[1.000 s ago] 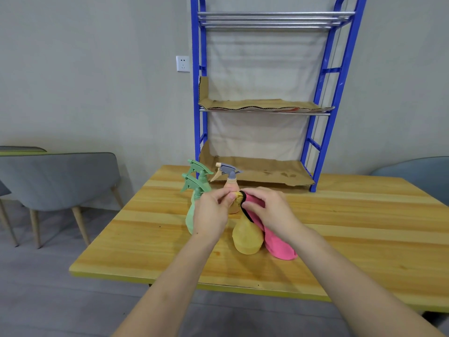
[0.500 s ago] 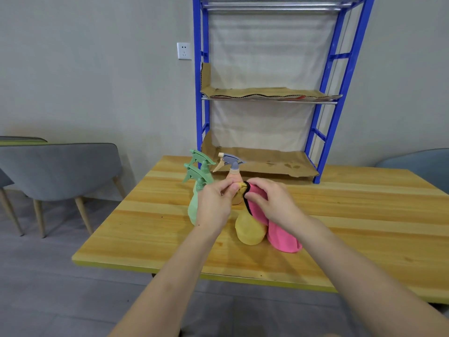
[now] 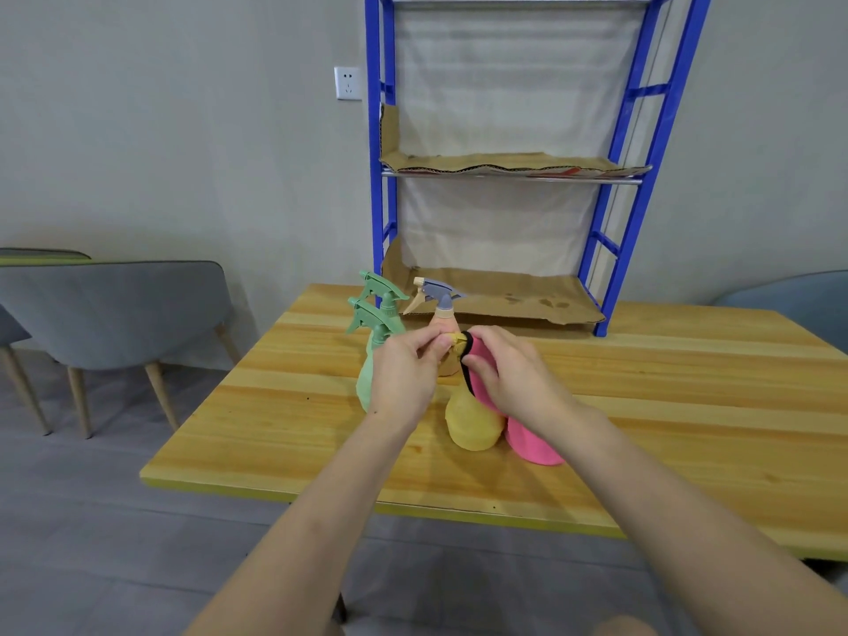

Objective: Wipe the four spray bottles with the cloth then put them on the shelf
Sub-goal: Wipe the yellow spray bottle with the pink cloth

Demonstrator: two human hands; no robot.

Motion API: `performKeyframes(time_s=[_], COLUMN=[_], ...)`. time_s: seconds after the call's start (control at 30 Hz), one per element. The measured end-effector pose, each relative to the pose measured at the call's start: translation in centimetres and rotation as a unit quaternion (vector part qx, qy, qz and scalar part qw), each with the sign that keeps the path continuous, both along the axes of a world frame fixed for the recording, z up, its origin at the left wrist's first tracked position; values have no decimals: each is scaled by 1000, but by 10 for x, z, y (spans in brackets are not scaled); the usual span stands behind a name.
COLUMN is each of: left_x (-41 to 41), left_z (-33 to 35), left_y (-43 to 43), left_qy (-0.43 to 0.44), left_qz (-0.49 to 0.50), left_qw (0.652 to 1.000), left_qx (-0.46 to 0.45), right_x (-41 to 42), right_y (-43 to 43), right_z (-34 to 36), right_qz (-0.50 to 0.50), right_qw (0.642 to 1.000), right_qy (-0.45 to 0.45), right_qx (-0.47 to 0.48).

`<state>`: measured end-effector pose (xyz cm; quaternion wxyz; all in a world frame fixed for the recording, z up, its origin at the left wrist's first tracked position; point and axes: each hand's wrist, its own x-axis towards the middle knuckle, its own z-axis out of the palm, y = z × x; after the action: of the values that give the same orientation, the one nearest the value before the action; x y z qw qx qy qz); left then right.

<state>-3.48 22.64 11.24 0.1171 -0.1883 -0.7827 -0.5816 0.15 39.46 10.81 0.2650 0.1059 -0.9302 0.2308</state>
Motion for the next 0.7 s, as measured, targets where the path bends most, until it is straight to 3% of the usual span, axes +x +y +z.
performKeyframes(time_s=[0.23, 0.47, 0.7], left_x=[2, -5, -3], left_z=[-2, 0, -3], left_y=[1, 0, 2], left_qy=[1, -6, 6], left_qz=[7, -9, 3], left_qw=[1000, 1000, 1000], left_qx=[6, 4, -2], right_x=[3, 0, -4], right_y=[-12, 1, -4], right_z=[-14, -1, -12], right_qz=[-46, 19, -7], right_qw=[998, 999, 995], right_qy=[39, -35, 89], right_qx=[-22, -3, -54])
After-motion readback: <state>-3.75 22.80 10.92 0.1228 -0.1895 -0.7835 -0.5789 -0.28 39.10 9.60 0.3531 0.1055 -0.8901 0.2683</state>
